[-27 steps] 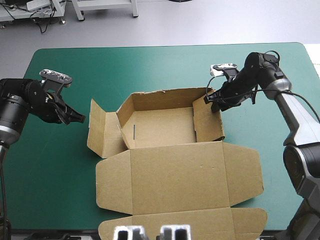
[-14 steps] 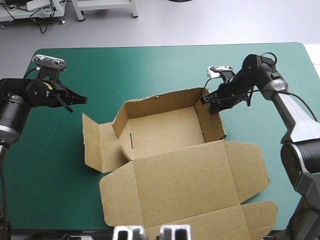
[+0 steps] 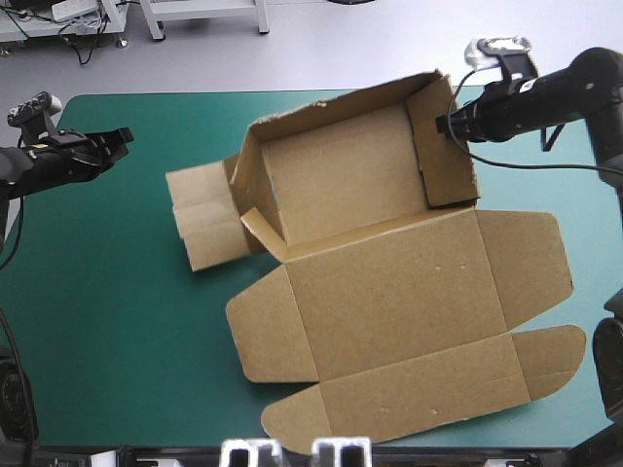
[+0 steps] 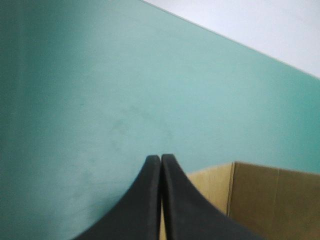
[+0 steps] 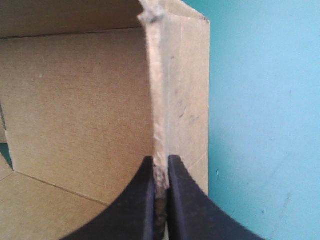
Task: Fold the box
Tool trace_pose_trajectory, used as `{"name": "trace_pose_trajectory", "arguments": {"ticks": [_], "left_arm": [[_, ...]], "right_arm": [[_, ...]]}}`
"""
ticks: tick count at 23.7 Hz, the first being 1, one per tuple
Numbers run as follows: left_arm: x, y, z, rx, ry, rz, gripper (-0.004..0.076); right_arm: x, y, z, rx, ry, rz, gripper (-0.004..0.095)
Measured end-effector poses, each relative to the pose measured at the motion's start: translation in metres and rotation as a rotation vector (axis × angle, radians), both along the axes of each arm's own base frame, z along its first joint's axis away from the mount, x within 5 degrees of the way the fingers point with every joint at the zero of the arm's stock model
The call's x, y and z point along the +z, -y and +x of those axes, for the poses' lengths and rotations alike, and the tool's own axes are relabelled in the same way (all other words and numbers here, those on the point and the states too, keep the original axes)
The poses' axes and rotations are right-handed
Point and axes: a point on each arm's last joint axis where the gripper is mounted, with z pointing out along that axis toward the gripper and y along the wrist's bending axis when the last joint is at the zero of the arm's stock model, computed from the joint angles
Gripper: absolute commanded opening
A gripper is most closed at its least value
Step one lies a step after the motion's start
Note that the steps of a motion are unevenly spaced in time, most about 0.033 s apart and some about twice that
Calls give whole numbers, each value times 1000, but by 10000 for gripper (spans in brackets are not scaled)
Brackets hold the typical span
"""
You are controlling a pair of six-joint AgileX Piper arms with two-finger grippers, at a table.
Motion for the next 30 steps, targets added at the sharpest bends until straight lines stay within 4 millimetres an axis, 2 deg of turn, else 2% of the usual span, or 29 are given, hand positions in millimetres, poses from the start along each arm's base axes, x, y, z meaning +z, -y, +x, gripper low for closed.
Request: {"name": "trace_pose_trajectory", "arguments": {"ticks": [3,6,9,17,25,27,30], "left_arm": [[-5,-4,12,-102,76,-207,-10],[-16,1,27,-210,123,-370,-10],[-27,-2,39,-253,163,-490,-10],[-43,-5,50,-313,191,-630,-10],[-45,-4,51,-310,177,-656,-10],[-42,0,51,-313,179,-668,-10],[-32,22,49,-370,181,-673,-10]], "right_arm": [[42,17,-26,-22,137,73,-19],[71,23,-47,-20,237,130,-19],[95,27,-68,-27,327,135,-19],[121,21,-95,7,424,170,-19],[126,17,-98,36,438,211,-19],[126,17,-99,38,439,214,-19],[125,16,-96,46,432,231,-19]]}}
